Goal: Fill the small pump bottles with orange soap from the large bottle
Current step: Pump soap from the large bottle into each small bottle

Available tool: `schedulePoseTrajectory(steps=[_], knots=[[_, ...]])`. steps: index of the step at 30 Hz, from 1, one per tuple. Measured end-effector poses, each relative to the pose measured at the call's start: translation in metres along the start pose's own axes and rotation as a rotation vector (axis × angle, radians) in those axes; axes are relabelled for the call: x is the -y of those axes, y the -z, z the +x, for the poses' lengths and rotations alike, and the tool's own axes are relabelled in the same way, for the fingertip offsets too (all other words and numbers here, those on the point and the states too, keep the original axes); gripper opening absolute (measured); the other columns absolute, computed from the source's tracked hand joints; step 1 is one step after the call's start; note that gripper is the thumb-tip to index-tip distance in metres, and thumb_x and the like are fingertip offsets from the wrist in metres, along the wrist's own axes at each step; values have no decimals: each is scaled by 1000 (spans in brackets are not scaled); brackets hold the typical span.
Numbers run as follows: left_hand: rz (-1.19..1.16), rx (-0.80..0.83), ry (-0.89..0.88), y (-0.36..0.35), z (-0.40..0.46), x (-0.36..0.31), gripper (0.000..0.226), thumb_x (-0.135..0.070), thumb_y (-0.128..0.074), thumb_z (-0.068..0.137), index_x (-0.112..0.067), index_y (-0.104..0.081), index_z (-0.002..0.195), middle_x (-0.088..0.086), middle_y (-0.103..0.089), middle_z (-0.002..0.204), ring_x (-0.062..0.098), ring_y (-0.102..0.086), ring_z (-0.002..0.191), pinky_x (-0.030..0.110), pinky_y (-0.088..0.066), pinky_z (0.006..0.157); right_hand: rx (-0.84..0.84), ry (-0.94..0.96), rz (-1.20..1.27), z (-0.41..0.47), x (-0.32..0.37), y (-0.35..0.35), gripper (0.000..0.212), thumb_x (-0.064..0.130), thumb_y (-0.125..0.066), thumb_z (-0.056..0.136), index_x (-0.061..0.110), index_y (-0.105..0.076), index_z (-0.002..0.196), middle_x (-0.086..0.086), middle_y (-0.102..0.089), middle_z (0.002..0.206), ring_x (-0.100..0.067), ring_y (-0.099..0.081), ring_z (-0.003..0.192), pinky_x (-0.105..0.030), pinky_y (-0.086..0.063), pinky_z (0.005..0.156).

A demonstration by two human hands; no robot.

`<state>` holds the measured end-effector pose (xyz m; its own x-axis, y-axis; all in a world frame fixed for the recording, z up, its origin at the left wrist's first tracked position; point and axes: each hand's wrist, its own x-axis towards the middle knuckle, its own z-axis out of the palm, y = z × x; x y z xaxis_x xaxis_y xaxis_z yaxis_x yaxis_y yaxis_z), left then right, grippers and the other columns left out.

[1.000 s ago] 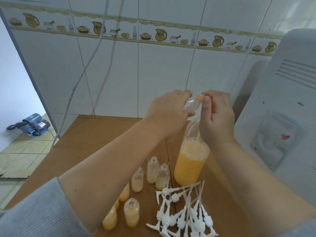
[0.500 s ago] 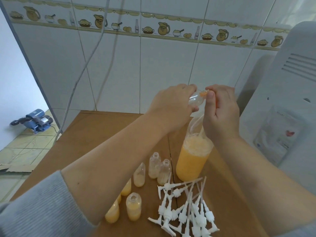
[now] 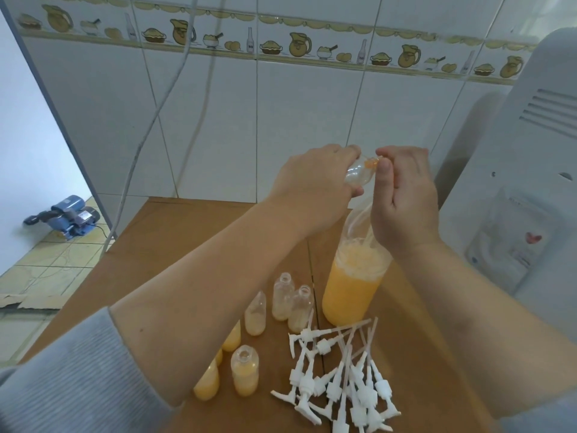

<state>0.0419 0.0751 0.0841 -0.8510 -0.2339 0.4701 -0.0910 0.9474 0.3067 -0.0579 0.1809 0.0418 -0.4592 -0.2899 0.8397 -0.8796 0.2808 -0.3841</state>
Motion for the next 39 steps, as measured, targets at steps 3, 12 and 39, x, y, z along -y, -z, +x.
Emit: schedulePoseTrajectory(steps=[3, 12, 39], knots=[[8, -38, -24, 4, 1, -2, 39, -37, -54, 93, -23, -47, 129, -6, -57, 114, 17, -54, 100, 35, -45, 86, -8, 38, -15, 4, 3, 6, 52, 36, -26, 99, -1, -60, 112, -14, -59, 108, -17, -48, 107, -56, -39, 99], [-9, 19, -11, -2, -1, 1, 40, -36, -54, 93, -22, -47, 129, -5, -57, 115, 16, -54, 100, 30, -43, 84, -31, -4, -14, -5, -2, -3, 45, 30, -29, 98, 0, -61, 109, -12, -60, 105, -13, -47, 103, -57, -40, 97], [-11, 25, -33, -5, 0, 1, 39, -35, -55, 93, -21, -47, 128, -6, -56, 116, 15, -53, 99, 29, -41, 82, -29, -2, -24, -6, -3, -1, 43, 31, -32, 98, 1, -61, 108, -7, -57, 104, -15, -49, 102, -57, -42, 95]])
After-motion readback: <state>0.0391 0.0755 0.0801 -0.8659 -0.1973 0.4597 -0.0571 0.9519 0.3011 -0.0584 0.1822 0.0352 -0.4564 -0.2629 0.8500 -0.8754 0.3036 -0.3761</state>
